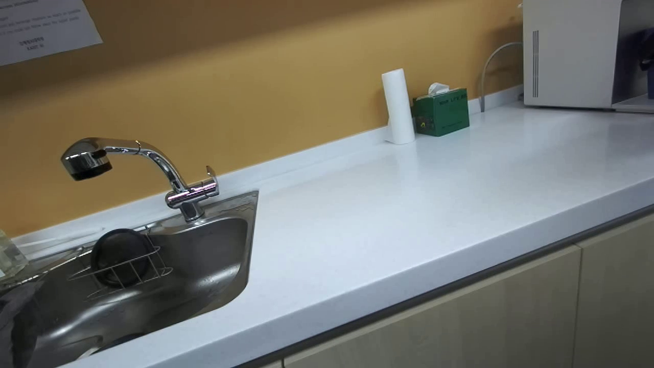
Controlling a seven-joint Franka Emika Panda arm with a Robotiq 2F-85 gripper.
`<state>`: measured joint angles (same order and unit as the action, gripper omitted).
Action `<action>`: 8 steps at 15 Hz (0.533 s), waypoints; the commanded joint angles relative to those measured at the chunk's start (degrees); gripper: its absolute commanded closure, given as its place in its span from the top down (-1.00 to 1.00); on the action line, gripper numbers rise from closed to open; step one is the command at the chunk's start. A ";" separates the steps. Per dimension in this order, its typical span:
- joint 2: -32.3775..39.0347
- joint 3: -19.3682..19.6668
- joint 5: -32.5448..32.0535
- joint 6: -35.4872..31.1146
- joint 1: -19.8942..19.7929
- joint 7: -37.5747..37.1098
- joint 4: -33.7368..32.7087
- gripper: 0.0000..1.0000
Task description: Put the cup under the tap dispenser
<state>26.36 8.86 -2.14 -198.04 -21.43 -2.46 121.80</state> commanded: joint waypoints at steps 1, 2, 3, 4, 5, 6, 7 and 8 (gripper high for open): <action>-2.16 0.75 0.42 0.03 0.56 1.11 2.94 1.00; -2.65 2.00 1.07 0.12 1.54 1.69 3.52 1.00; -3.26 4.59 2.36 0.00 3.79 2.28 4.74 1.00; -3.81 6.55 3.53 0.00 5.46 2.87 5.64 1.00; -4.66 7.98 4.33 -0.01 6.73 3.42 7.67 1.00; -6.02 7.49 3.62 1.28 6.44 3.49 9.41 1.00; -8.31 4.83 1.82 4.24 4.52 3.61 11.29 1.00; -10.22 1.73 -1.13 6.83 1.94 2.54 12.86 1.00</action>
<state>23.17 15.05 0.65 -196.87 -16.44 0.25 128.29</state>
